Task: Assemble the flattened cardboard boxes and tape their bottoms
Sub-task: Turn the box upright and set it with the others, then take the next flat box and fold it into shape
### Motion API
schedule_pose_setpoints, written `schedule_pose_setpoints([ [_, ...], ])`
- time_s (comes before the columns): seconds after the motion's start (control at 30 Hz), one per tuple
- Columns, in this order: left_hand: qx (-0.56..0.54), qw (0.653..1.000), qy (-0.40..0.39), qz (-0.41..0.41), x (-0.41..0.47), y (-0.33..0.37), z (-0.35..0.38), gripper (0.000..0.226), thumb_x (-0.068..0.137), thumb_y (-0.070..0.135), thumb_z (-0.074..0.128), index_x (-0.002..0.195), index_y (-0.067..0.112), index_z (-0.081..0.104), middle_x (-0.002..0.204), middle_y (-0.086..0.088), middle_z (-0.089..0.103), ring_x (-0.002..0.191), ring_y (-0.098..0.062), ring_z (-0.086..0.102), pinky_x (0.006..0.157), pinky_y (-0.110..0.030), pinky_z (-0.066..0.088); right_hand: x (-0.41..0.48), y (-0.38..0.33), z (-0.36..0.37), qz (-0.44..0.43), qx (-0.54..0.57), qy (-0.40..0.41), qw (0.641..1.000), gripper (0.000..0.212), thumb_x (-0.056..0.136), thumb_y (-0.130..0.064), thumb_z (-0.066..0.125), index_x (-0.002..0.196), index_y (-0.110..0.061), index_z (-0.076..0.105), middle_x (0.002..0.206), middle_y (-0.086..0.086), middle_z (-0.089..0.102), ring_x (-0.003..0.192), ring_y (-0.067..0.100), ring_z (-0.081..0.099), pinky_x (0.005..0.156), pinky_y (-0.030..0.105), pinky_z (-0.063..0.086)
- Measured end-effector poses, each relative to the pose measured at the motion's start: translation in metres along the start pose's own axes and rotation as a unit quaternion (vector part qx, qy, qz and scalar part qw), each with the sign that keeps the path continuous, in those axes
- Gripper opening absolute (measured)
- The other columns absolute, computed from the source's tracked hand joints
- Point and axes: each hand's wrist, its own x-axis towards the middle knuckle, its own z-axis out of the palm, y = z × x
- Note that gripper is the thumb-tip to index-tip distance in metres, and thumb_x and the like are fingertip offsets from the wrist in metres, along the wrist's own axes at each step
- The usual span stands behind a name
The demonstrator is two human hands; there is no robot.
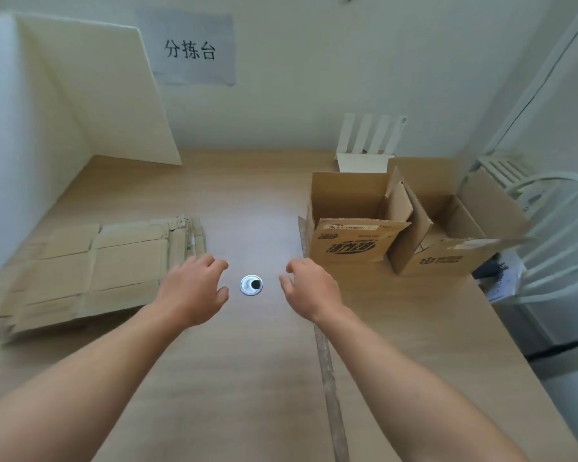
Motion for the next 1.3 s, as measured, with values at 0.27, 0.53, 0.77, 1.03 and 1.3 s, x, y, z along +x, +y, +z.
schedule_pose_setpoints([
  [0.27,0.003,0.997,0.004,-0.072,-0.081,-0.143,-0.012,0.045,0.093,0.045,0.048,0.133,0.026,0.053,0.130,0.004,0.056,0.119,-0.019,0.049,0.095,-0.035,0.042,-0.007,-0.159,0.051,-0.120,-0.133,-0.035,0.983,0.033,0.101,-0.036,0.042,0.122,-0.014,0.056,0.115,0.008,0.058,0.106,0.034,0.055,0.083,0.042,0.041],
  [0.53,-0.044,0.990,-0.003,-0.133,-0.117,-0.271,0.002,0.044,0.095,0.044,0.047,0.135,0.026,0.052,0.135,0.004,0.054,0.123,-0.020,0.048,0.100,-0.038,0.043,0.013,-0.255,0.116,-0.110,-0.170,-0.073,0.977,0.034,0.100,-0.037,0.040,0.123,-0.016,0.054,0.117,0.009,0.059,0.108,0.034,0.057,0.077,0.039,0.037],
  [0.77,-0.064,0.990,-0.018,-0.128,-0.080,-0.329,0.023,0.048,0.095,0.046,0.044,0.139,0.025,0.049,0.136,0.003,0.052,0.122,-0.020,0.048,0.099,-0.037,0.042,0.052,-0.275,0.143,-0.042,-0.168,-0.084,0.981,0.034,0.100,-0.038,0.040,0.122,-0.017,0.054,0.115,0.006,0.060,0.105,0.031,0.055,0.072,0.036,0.037],
  [1.03,-0.142,0.971,-0.032,-0.191,-0.049,-0.350,0.062,0.060,0.096,0.050,0.047,0.148,0.021,0.034,0.142,-0.002,0.046,0.126,-0.026,0.046,0.103,-0.042,0.042,0.080,-0.269,0.166,0.156,-0.028,-0.089,0.983,0.049,0.097,-0.043,0.045,0.139,-0.017,0.045,0.146,0.010,0.040,0.140,0.034,0.029,0.109,0.051,0.037],
  [1.3,-0.258,0.924,-0.008,-0.282,-0.041,-0.341,0.076,0.063,0.092,0.049,0.055,0.141,0.014,0.037,0.137,-0.012,0.041,0.127,-0.033,0.037,0.101,-0.045,0.039,0.090,-0.279,0.173,0.226,0.074,-0.036,0.971,0.059,0.094,-0.043,0.057,0.146,-0.021,0.040,0.149,0.007,0.039,0.139,0.029,0.034,0.106,0.055,0.034],
])
